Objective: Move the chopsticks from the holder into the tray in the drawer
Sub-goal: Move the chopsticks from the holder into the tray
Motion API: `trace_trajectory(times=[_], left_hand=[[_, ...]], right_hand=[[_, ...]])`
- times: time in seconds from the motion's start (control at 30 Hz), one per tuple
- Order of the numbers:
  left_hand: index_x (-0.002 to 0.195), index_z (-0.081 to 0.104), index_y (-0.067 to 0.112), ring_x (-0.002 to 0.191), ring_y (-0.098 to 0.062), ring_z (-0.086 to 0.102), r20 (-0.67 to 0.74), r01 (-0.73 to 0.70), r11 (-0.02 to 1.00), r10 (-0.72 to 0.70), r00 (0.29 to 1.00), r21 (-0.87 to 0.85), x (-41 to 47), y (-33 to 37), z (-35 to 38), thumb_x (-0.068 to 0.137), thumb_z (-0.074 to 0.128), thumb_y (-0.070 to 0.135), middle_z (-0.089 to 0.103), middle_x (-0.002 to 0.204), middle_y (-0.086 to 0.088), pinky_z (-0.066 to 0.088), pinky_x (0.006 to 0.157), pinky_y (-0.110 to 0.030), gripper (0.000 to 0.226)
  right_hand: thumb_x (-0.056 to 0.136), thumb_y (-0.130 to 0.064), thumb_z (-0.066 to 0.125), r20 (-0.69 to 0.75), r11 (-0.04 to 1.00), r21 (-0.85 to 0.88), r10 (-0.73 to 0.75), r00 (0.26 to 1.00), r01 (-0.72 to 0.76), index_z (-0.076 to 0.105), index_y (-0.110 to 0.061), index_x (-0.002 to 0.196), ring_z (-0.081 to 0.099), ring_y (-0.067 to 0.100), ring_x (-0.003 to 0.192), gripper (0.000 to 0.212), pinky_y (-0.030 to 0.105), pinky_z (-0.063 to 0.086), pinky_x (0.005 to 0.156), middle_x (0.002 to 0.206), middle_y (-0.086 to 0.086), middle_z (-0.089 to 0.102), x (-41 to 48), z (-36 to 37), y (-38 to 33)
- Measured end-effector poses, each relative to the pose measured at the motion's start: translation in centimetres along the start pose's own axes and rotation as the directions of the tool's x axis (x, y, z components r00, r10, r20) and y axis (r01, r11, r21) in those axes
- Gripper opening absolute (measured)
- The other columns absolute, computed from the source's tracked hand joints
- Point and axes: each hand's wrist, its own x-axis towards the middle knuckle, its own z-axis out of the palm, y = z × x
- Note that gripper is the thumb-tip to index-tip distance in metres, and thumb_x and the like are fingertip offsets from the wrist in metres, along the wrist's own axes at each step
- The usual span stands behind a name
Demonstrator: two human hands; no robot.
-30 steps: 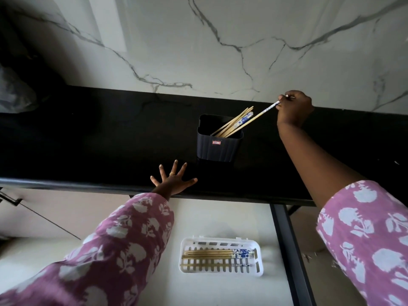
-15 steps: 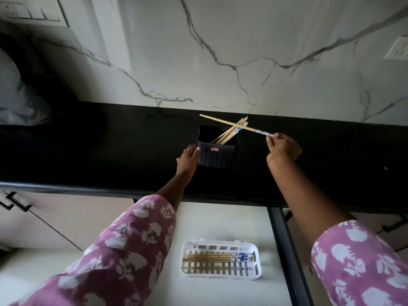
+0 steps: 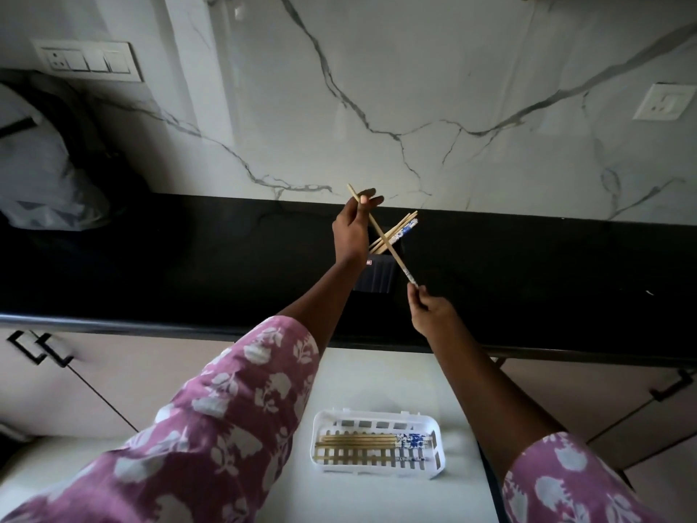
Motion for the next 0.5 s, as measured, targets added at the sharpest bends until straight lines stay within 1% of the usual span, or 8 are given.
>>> trace_trajectory(times=[0.03, 0.1, 0.13, 0.2, 0.27, 0.33, 0.43, 0.5], left_hand=[[0.108, 0.063, 0.012, 0.106, -0.010, 0.061, 0.015, -0.025, 1.000, 0.024, 1.000, 0.012, -0.1, 0.3, 0.1, 0.098, 0.041, 0.028, 0.070, 0.106, -0.007, 0.040, 0.081, -0.012, 0.029], [0.094, 0.064, 0.013, 0.101, -0.012, 0.063, 0.044, -0.067, 0.997, 0.065, 0.997, 0.050, -0.1, 0.7, 0.3, 0.099, 0.041, 0.024, 0.071, 0.101, -0.007, 0.041, 0.081, -0.016, 0.026], [0.089, 0.064, 0.015, 0.098, -0.010, 0.063, 0.063, -0.082, 0.994, 0.078, 0.995, 0.070, 0.0, 0.9, 0.3, 0.099, 0.041, 0.024, 0.072, 0.099, -0.006, 0.042, 0.081, -0.016, 0.026], [0.084, 0.064, 0.017, 0.099, -0.013, 0.063, 0.105, -0.104, 0.989, 0.093, 0.990, 0.104, 0.1, 1.2, 0.2, 0.098, 0.041, 0.023, 0.071, 0.098, -0.006, 0.044, 0.085, -0.020, 0.027], [0.082, 0.064, 0.017, 0.102, -0.020, 0.063, 0.128, -0.106, 0.985, 0.089, 0.988, 0.136, 0.2, 1.1, 0.2, 0.098, 0.043, 0.022, 0.071, 0.099, -0.009, 0.045, 0.092, -0.030, 0.027], [0.084, 0.065, 0.014, 0.102, -0.024, 0.063, 0.148, -0.103, 0.977, 0.076, 0.986, 0.185, 0.2, 1.0, 0.1, 0.098, 0.043, 0.021, 0.071, 0.100, -0.012, 0.044, 0.093, -0.036, 0.026], [0.085, 0.066, 0.013, 0.099, -0.024, 0.064, 0.204, -0.103, 0.968, 0.056, 0.977, 0.230, -0.3, 0.6, 0.3, 0.098, 0.044, 0.021, 0.071, 0.099, -0.012, 0.045, 0.090, -0.037, 0.027], [0.083, 0.067, 0.014, 0.092, -0.015, 0.064, 0.219, -0.096, 0.968, 0.044, 0.975, 0.233, -0.7, 0.2, 0.4, 0.098, 0.044, 0.021, 0.071, 0.096, -0.007, 0.045, 0.087, -0.030, 0.028]], right_hand=[[0.101, -0.009, 0.033, 0.037, 0.989, 0.136, 0.050, 0.998, -0.054, 0.069, -0.030, 0.051, 0.055, 0.006, 0.080, 0.066, 0.023, 0.034, 0.109, 0.082, -0.001, 0.047, 0.1, 0.0, 0.2], [0.100, -0.004, 0.038, 0.002, 0.985, 0.144, 0.098, 0.995, -0.097, 0.070, -0.006, 0.070, 0.061, 0.023, 0.098, 0.044, 0.031, 0.041, 0.105, 0.093, 0.017, 0.056, -0.3, 0.6, 0.1], [0.099, -0.005, 0.042, -0.052, 0.990, 0.009, 0.139, 0.989, -0.139, 0.065, 0.003, 0.084, 0.058, 0.031, 0.110, 0.028, 0.036, 0.044, 0.104, 0.104, 0.021, 0.057, 0.0, 0.7, 0.1], [0.097, -0.011, 0.049, -0.067, 0.929, -0.343, 0.127, 0.990, -0.142, 0.060, 0.004, 0.096, 0.056, 0.037, 0.118, 0.020, 0.041, 0.047, 0.098, 0.116, 0.024, 0.059, -0.2, 1.1, -0.1], [0.093, -0.015, 0.058, -0.045, 0.826, -0.561, -0.101, 0.994, 0.059, 0.064, 0.003, 0.108, 0.065, 0.034, 0.101, 0.024, 0.040, 0.051, 0.091, 0.108, 0.024, 0.066, -0.3, 1.3, -0.3], [0.086, -0.015, 0.065, 0.091, 0.634, -0.700, -0.376, 0.922, 0.328, 0.066, 0.000, 0.112, 0.067, 0.026, 0.087, 0.029, 0.039, 0.051, 0.089, 0.100, 0.021, 0.071, -0.2, 1.3, -1.0], [0.082, -0.010, 0.070, 0.299, 0.516, -0.648, -0.504, 0.811, 0.560, 0.068, -0.002, 0.110, 0.068, 0.020, 0.100, 0.030, 0.032, 0.052, 0.094, 0.108, 0.015, 0.072, -0.7, 1.7, -2.3], [0.079, -0.007, 0.072, 0.366, 0.475, -0.617, -0.533, 0.763, 0.628, 0.070, -0.002, 0.106, 0.067, 0.014, 0.099, 0.028, 0.024, 0.049, 0.090, 0.107, 0.014, 0.072, -0.8, 2.2, -2.8]])
